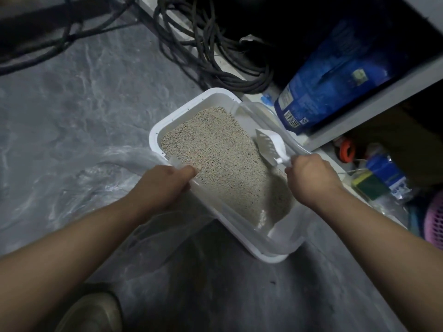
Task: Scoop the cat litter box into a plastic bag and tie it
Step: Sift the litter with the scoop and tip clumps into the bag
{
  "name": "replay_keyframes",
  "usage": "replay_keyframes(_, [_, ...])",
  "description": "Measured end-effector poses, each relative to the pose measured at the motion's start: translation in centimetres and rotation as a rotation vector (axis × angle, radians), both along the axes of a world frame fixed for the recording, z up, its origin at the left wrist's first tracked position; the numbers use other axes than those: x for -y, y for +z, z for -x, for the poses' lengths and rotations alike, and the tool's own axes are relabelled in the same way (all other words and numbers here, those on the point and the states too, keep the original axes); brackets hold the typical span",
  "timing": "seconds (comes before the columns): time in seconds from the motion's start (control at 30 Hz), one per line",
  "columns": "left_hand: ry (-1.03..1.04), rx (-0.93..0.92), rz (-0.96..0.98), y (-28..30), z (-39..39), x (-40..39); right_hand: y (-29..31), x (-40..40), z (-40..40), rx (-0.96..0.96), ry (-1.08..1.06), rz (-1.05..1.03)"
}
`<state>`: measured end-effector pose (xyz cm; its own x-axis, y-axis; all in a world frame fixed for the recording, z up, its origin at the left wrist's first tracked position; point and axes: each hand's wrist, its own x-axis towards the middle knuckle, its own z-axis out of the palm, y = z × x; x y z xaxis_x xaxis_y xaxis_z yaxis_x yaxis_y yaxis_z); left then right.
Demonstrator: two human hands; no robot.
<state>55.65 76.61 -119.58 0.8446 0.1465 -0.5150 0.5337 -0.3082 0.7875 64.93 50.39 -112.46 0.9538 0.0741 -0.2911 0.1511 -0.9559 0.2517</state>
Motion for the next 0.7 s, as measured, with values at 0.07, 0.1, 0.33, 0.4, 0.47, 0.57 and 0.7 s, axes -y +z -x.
replay_keyframes(0.07, [0.022, 0.0, 0.014, -0.1, 0.4, -0.1, -0.7, -0.5, -0.5, -0.017, 0.064, -0.002])
replay_keyframes(0.1, [0.041, -0.012, 0.019, -0.1, 0.5, -0.2, -0.9, -0.8, -0.5, -0.025, 0.09, -0.008])
replay_keyframes(0.33, [0.052, -0.049, 0.034, 0.1, 0.4, -0.3, 0.4, -0.3, 0.8, -0.077, 0.272, -0.019])
replay_keyframes(0.4, [0.062, -0.065, 0.048, 0.0, 0.5, -0.3, 1.1, 0.3, 0.7, -0.031, 0.296, -0.018])
replay_keyframes(0.47, [0.068, -0.069, 0.052, 0.0, 0.6, -0.3, 1.5, 0.7, 0.3, 0.012, 0.278, -0.024])
replay_keyframes(0.57, [0.065, -0.063, 0.044, 0.2, 0.6, -0.2, 1.3, 0.2, 0.8, -0.017, 0.289, 0.007])
replay_keyframes(0.7, [0.058, -0.059, 0.046, 0.4, 0.7, -0.1, 0.7, -1.1, 2.7, -0.124, 0.387, 0.058])
